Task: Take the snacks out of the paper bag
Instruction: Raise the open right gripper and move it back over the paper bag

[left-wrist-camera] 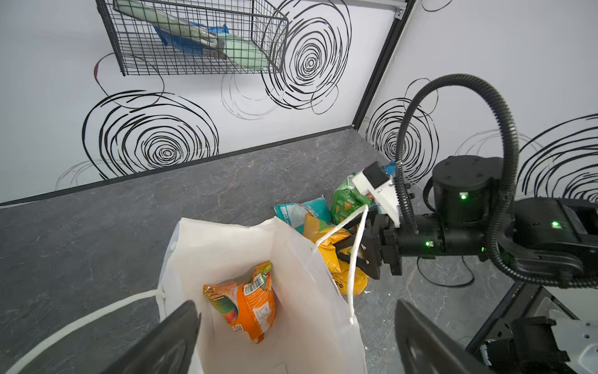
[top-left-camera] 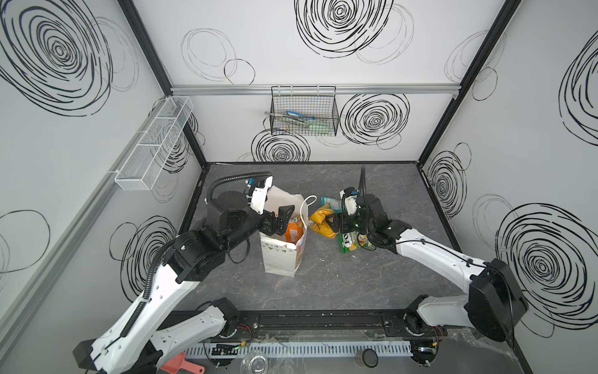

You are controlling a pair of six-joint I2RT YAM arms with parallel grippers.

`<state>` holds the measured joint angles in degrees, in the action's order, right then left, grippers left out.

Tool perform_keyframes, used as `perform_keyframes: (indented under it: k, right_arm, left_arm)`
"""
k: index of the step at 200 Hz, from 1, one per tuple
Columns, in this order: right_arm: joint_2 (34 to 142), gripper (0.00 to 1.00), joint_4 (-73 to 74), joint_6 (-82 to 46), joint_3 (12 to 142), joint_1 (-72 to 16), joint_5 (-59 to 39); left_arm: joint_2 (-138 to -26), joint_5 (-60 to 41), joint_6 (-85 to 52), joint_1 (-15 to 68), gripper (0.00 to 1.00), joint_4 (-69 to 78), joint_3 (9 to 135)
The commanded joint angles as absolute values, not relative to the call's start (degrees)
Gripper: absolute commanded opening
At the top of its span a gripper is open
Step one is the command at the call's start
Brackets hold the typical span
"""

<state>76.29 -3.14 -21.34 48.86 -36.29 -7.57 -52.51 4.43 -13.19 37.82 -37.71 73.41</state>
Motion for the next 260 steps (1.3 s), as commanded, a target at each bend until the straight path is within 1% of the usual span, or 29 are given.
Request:
perform_keyframes:
  k: [1,13,27,39,53,74,78,80,82,85,94,138,145,160,168,184,194,228,247,260]
  right_arm:
    - [76.7,0.77,-8.7,-20.2,49.3,-36.5,-4.4]
    - [77.3,0.78,-9.0,-18.6,48.6,-36.7,-3.3]
    - [79.6,0.78,-8.4,-17.2,47.4,-36.5,-4.8]
    - [82.5,0.78,-10.9,-17.8,49.5,-36.8,-7.8]
    - [85.8,0.8,-16.7,-18.9,54.1,-37.4,-8.0]
    - [86.7,0.9,-17.1,-19.2,55.3,-37.6,-8.6]
    - [86.2,0.93,-16.1,-19.4,54.8,-37.5,-9.6]
    - [86.0,0.98,-15.5,-19.5,54.5,-37.5,-10.2]
    - [85.8,1.0,-15.0,-19.7,54.1,-37.5,-10.7]
    - [85.5,0.98,-14.0,-19.9,53.6,-37.4,-11.4]
    - [84.4,0.97,-11.4,-20.5,52.2,-37.4,-13.6]
    - [82.4,0.97,-5.2,-22.7,48.3,-35.8,-21.8]
    - [82.2,1.0,-4.7,-23.2,47.8,-35.6,-22.0]
    - [81.7,0.84,-7.8,-25.0,49.9,-35.9,-22.2]
    - [80.9,0.8,-8.0,-25.4,50.5,-36.6,-22.1]
    - [78.4,0.82,-3.9,-26.5,48.2,-36.7,-22.9]
    - [77.4,0.82,-2.1,-26.5,46.6,-36.1,-21.2]
    - [75.5,0.83,-7.9,-25.7,49.6,-34.8,-17.8]
    - [73.1,0.85,-10.8,-24.7,52.5,-34.8,-14.5]
    - [70.3,0.86,-11.0,-23.5,54.2,-34.8,-12.9]
  left_arm:
    - [-52.1,5.9,-12.3,38.1,0.96,-37.3,74.9]
    - [-52.1,6.2,-12.2,38.1,0.96,-37.3,74.7]
    - [-52.2,5.8,-12.4,38.1,0.96,-37.2,74.7]
    - [-52.4,5.3,-12.6,38.1,0.96,-36.8,74.4]
    - [-52.3,5.1,-12.7,38.1,0.96,-36.6,74.1]
    - [-51.9,5.1,-12.5,38.1,0.96,-36.7,73.7]
    - [-51.8,5.2,-12.3,38.1,0.96,-36.9,73.7]
    - [-51.7,5.3,-12.3,38.1,0.96,-36.9,73.7]
    - [-51.7,5.3,-12.3,38.1,0.96,-36.9,73.6]
    - [-51.5,5.4,-12.2,38.1,0.96,-37.1,73.6]
    - [-51.2,5.8,-12.1,38.1,0.96,-37.2,73.3]
    - [-50.0,5.2,-12.5,38.1,0.96,-36.3,71.1]
    - [-49.9,4.9,-12.6,38.1,0.96,-36.0,70.8]
    - [-49.9,4.3,-12.9,38.1,0.96,-35.6,70.6]
    - [-49.8,4.2,-12.9,38.1,0.96,-35.5,70.5]
    - [-49.5,4.2,-12.8,38.1,0.96,-34.7,70.1]
    - [-49.6,4.1,-12.8,38.1,0.96,-34.7,70.2]
    - [-49.3,6.2,-12.3,38.0,0.96,-36.3,71.0]
    - [-48.7,10.8,-13.1,38.0,0.97,-36.3,71.2]
    - [-48.5,15.4,-13.8,37.7,0.99,-36.8,71.3]
